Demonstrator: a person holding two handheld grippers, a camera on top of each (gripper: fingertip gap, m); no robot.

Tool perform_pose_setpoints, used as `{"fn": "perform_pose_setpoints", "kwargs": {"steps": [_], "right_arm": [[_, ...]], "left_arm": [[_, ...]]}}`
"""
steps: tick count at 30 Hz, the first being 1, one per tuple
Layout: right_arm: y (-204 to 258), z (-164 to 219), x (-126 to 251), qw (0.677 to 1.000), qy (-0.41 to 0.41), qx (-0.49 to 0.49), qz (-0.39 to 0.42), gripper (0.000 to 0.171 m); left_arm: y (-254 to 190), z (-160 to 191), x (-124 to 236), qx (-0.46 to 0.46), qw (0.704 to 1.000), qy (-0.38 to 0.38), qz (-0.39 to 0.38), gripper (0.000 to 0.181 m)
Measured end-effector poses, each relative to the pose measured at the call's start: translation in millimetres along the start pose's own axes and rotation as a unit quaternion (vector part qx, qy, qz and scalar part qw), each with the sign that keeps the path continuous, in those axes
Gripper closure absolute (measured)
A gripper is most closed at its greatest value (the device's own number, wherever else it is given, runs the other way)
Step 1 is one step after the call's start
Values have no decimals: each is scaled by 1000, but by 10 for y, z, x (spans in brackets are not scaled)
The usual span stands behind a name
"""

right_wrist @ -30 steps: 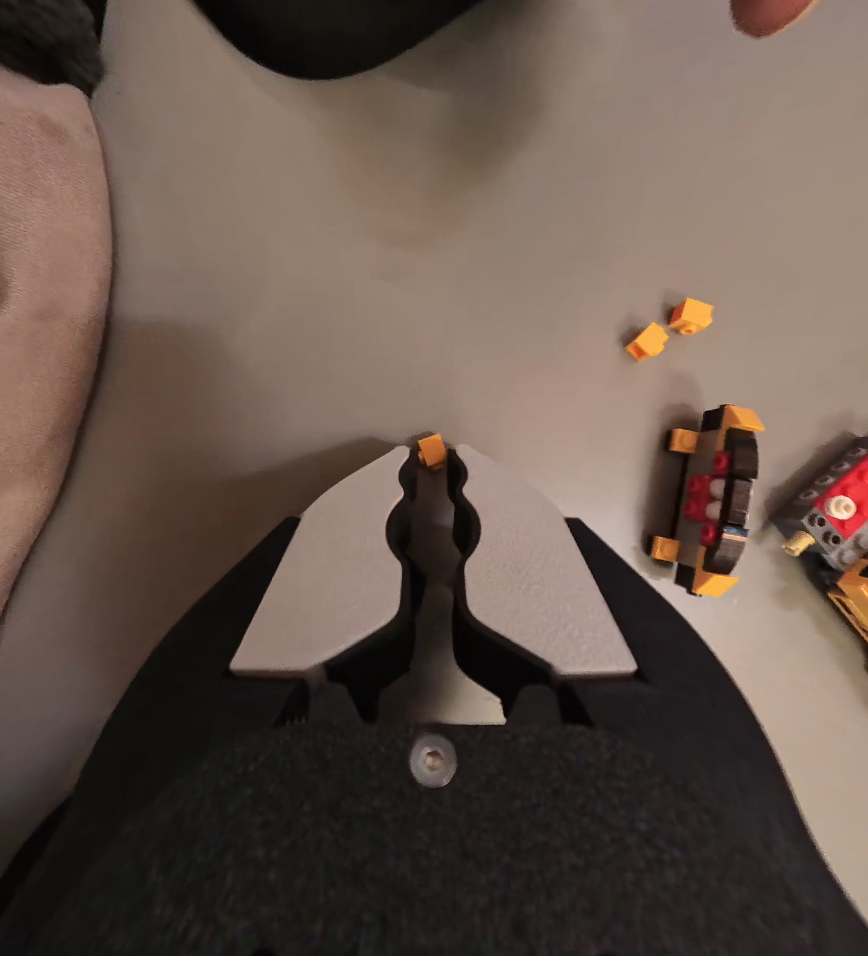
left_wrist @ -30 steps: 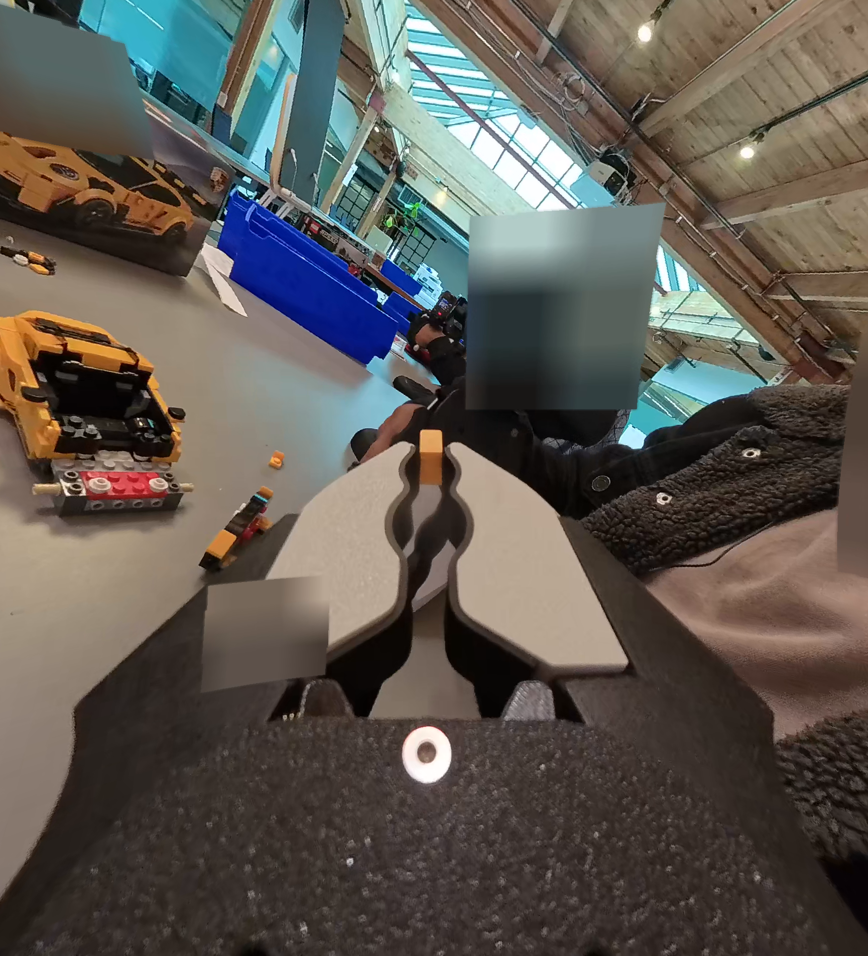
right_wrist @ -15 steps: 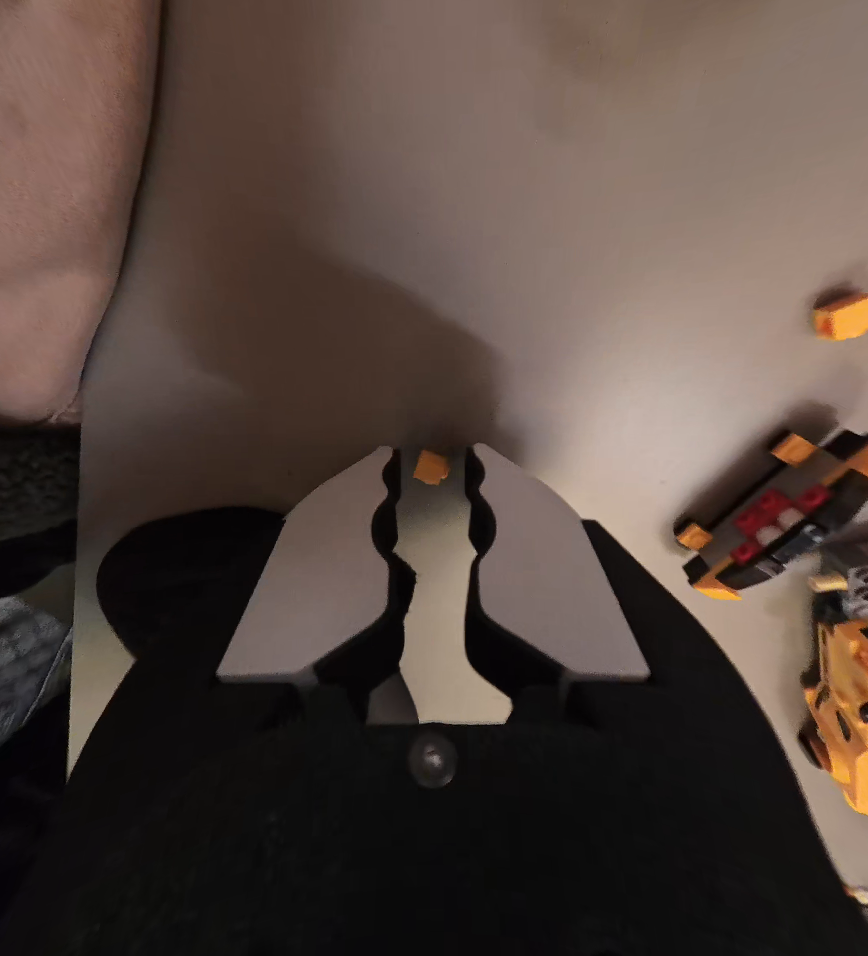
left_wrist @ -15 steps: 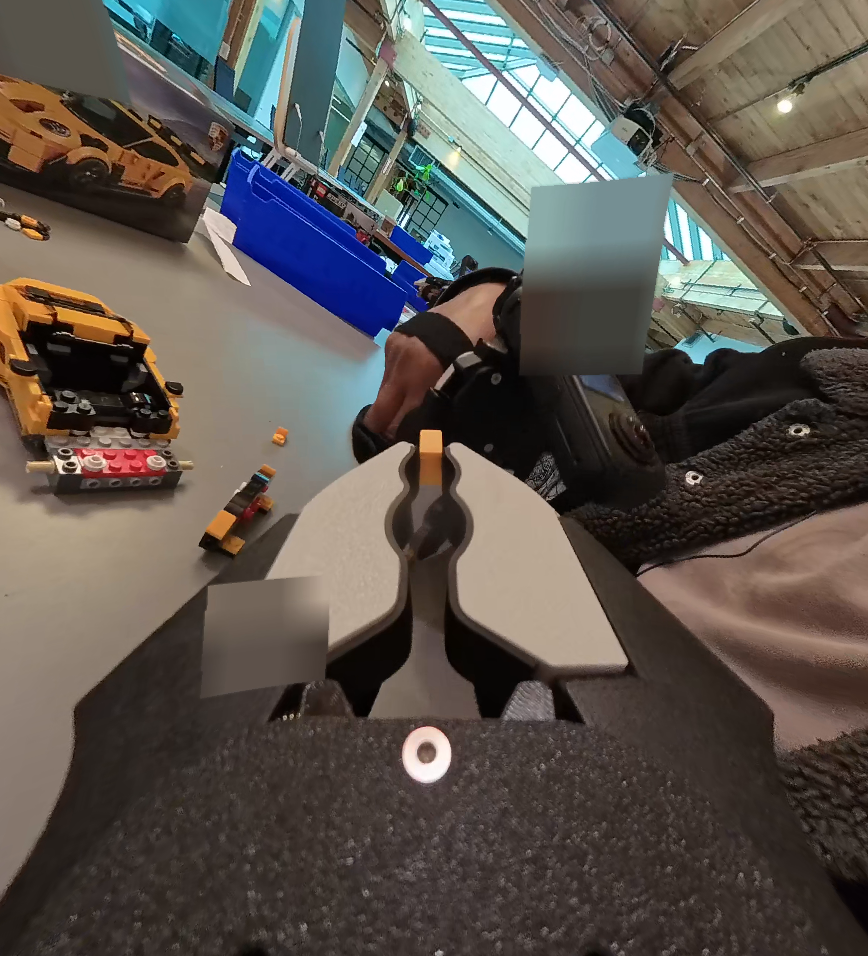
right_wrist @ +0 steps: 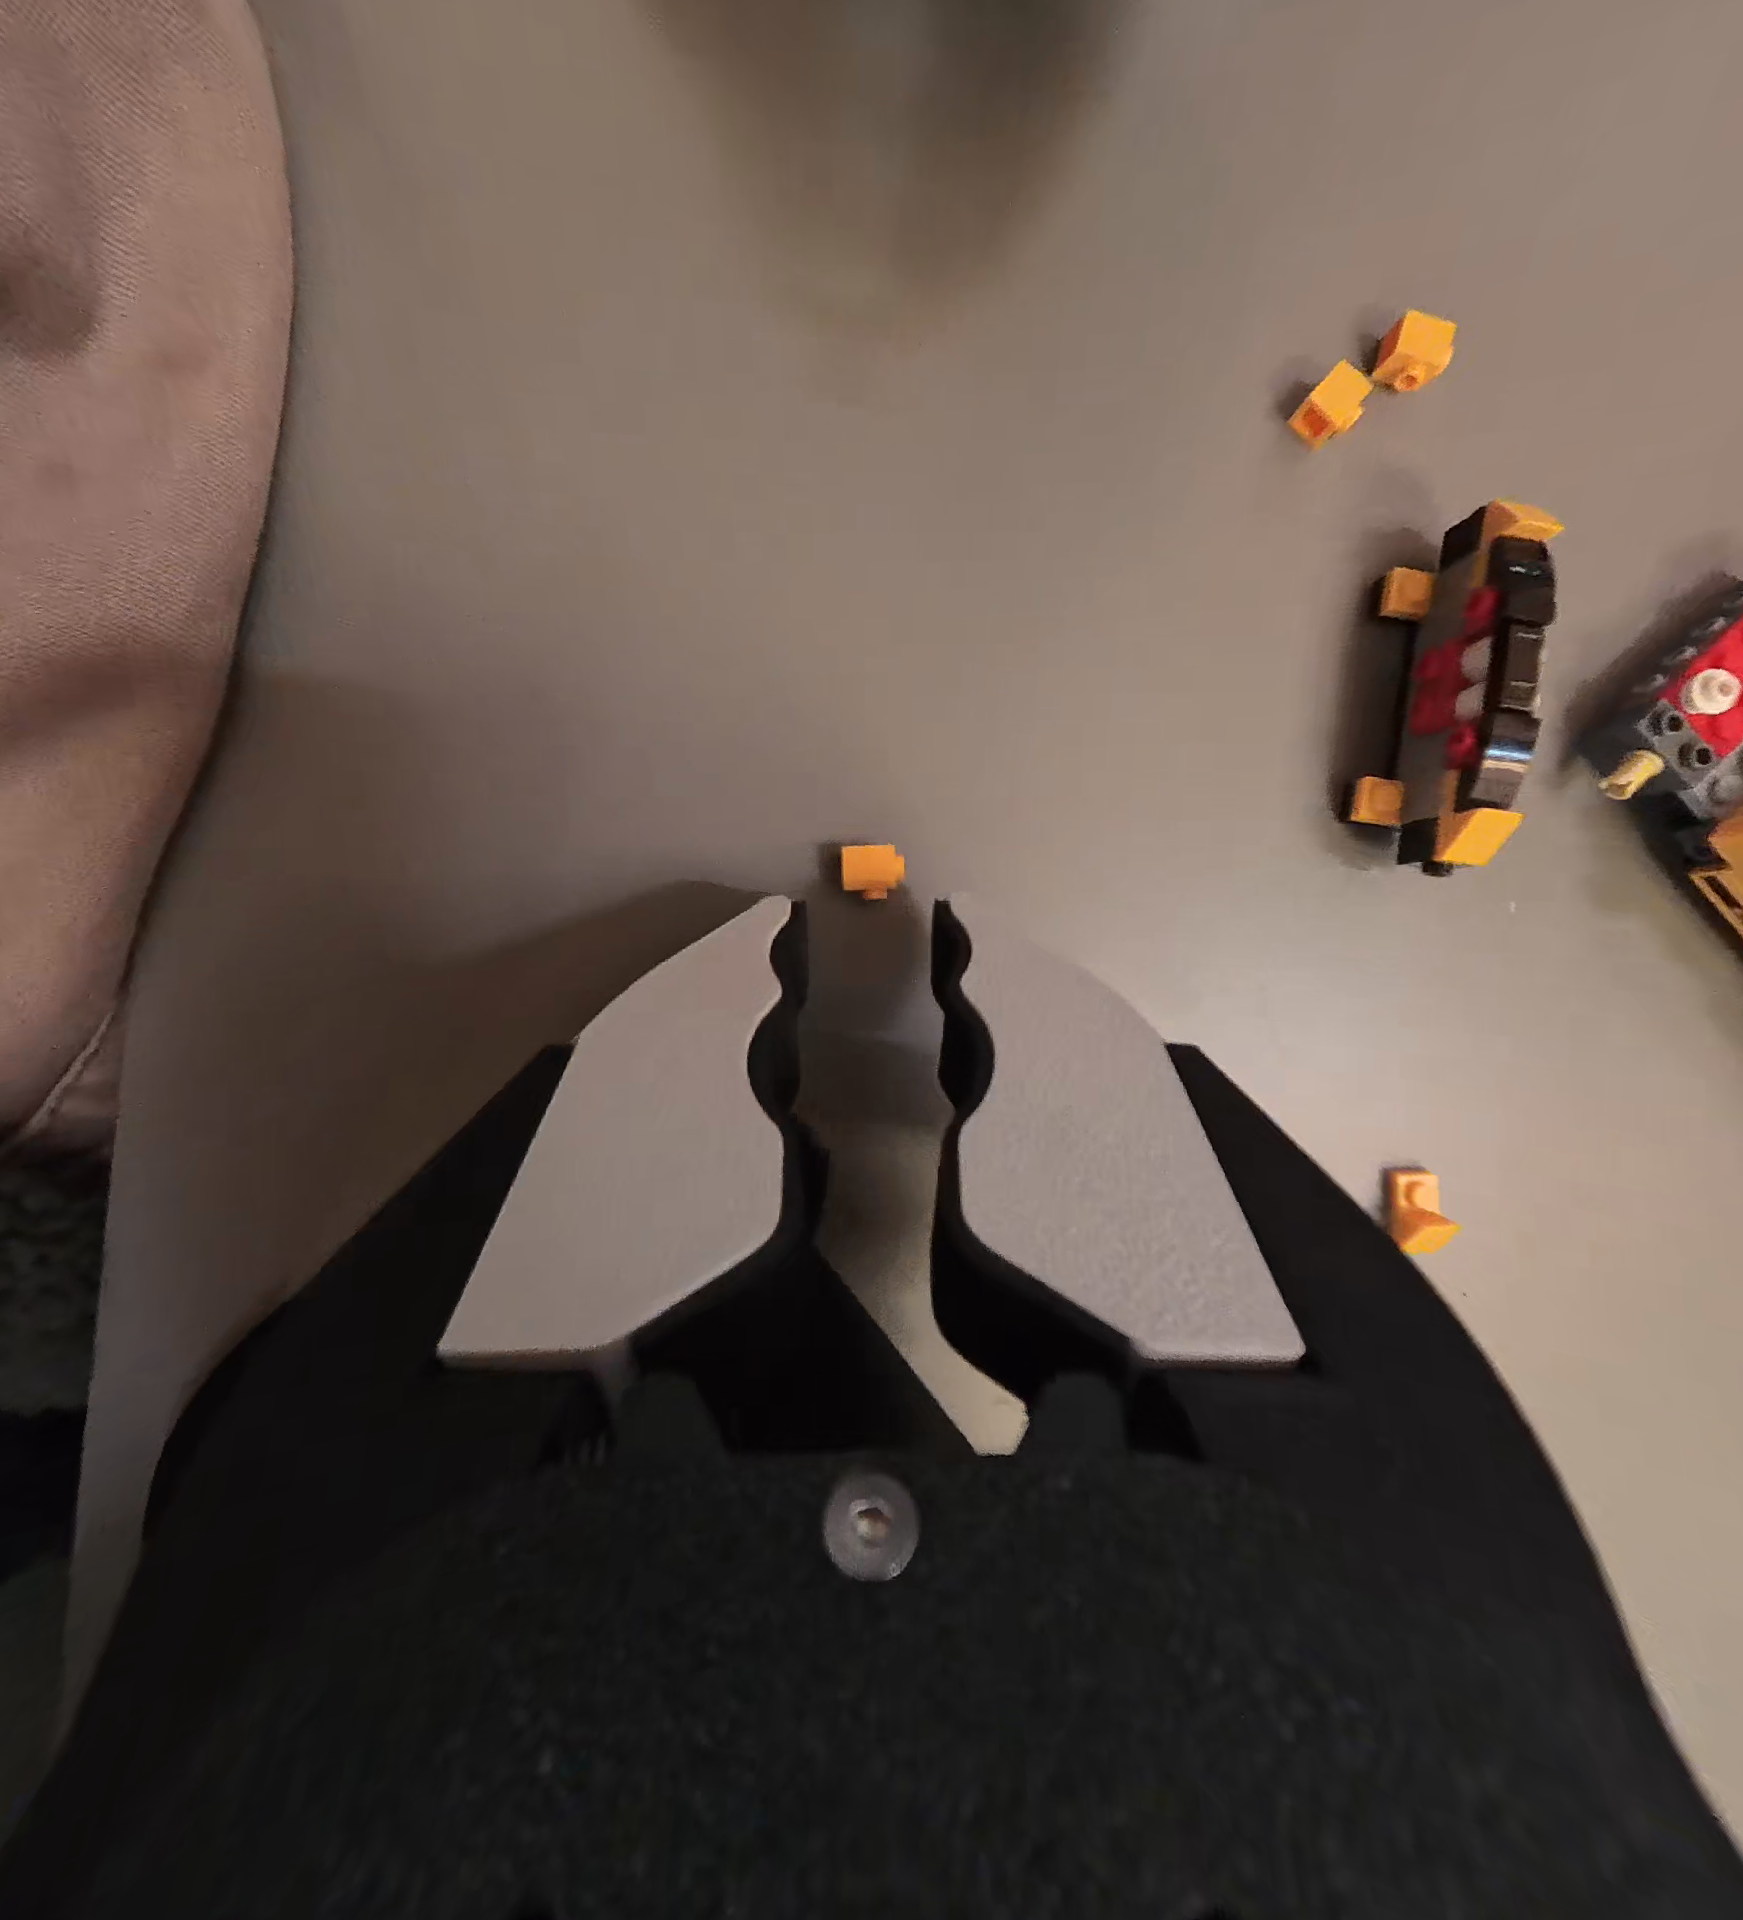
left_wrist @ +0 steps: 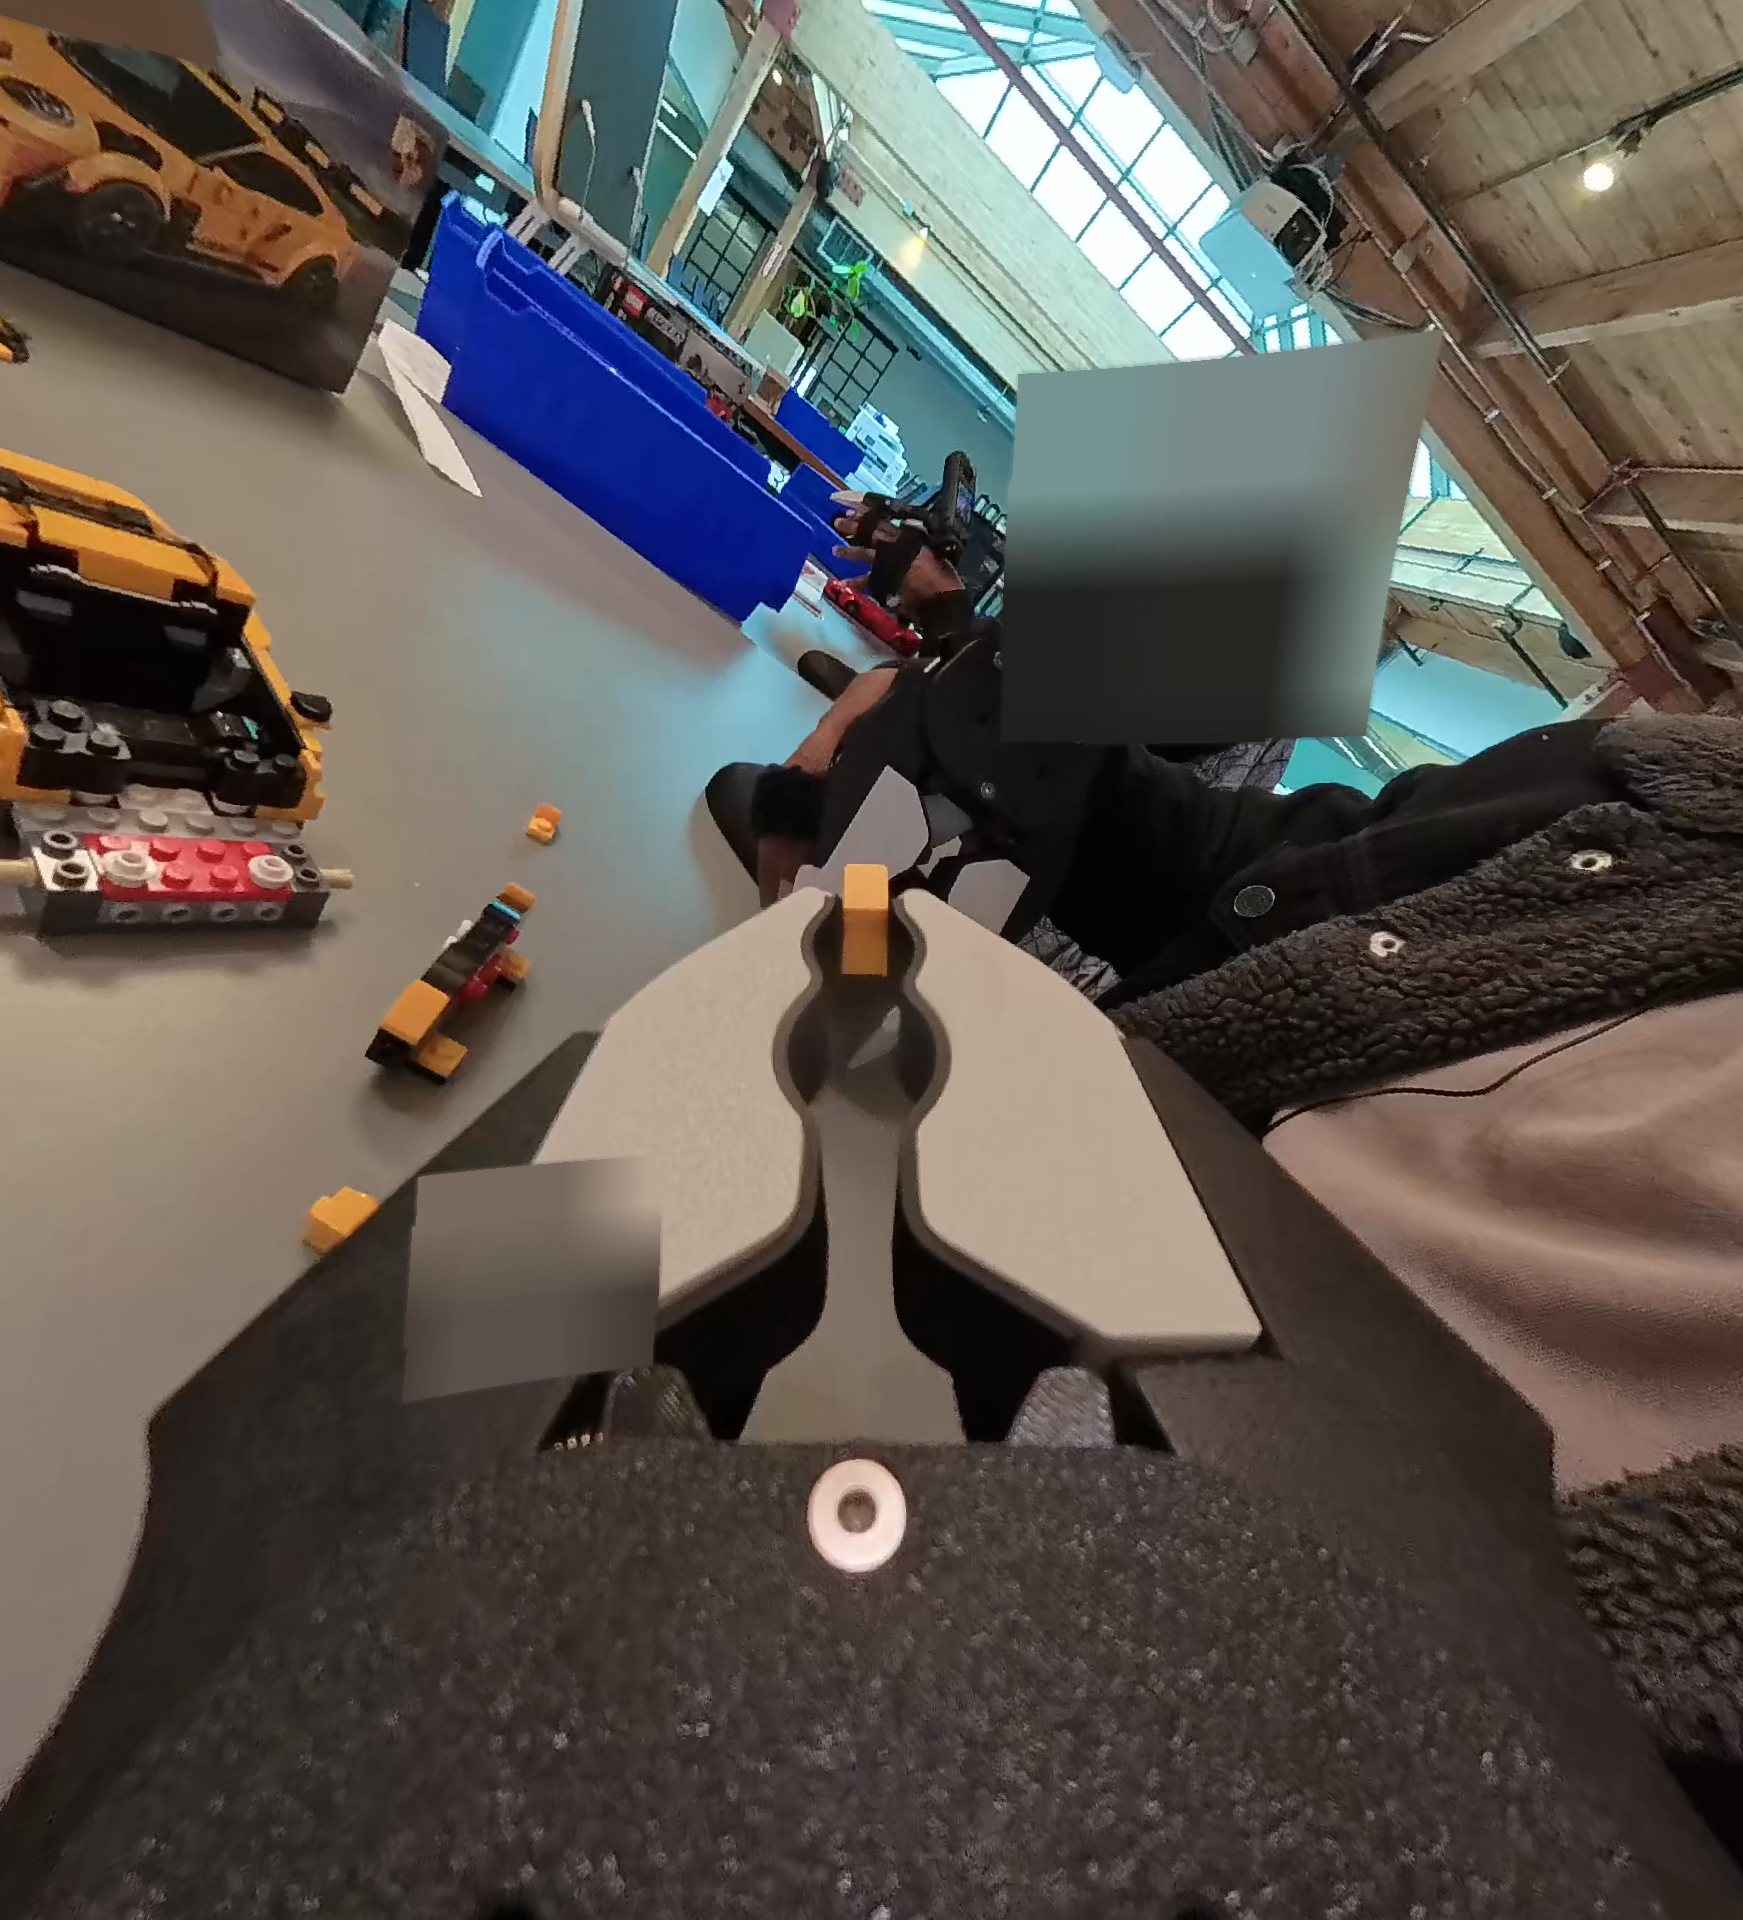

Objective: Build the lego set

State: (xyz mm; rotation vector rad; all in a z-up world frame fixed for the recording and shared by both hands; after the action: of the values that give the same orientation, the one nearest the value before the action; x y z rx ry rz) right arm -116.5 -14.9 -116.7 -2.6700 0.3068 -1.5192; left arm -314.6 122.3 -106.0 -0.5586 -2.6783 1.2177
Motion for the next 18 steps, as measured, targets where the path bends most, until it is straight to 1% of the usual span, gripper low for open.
{"fn": "perform_pose_setpoints", "kwargs": {"steps": [7, 11, 13, 15, 18], "right_arm": [[-27, -40, -112, 1000, 11, -1, -4, 158], [-61, -83, -100, 998, 47, 10, -27, 160], [-83, -100, -50, 994, 97, 30, -43, 160], [-120, -123, 10, 980, 179, 56, -62, 160], [-173, -162, 40, 936, 321, 96, -107, 160]], "left_arm": [[31, 11, -7, 9, 1000, 2, -6, 173], [26, 12, -5, 7, 1000, 2, -6, 173], [25, 13, -6, 7, 1000, 2, -6, 173], [24, 16, -10, 6, 1000, 4, -7, 173], [18, 20, -15, 2, 1000, 7, -10, 173]]}}
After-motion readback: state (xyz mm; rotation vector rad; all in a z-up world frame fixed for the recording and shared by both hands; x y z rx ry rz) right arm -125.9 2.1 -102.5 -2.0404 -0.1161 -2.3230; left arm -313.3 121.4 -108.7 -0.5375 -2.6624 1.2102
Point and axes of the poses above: each gripper's, where its closed fingertips meet, x back along the fingers, z out of its underside, y = z × x across the jaws, the point moved 10 cm from there along x, back along the fingers, and after that the axes turned 11 degrees about x, right-handed, at the moved point
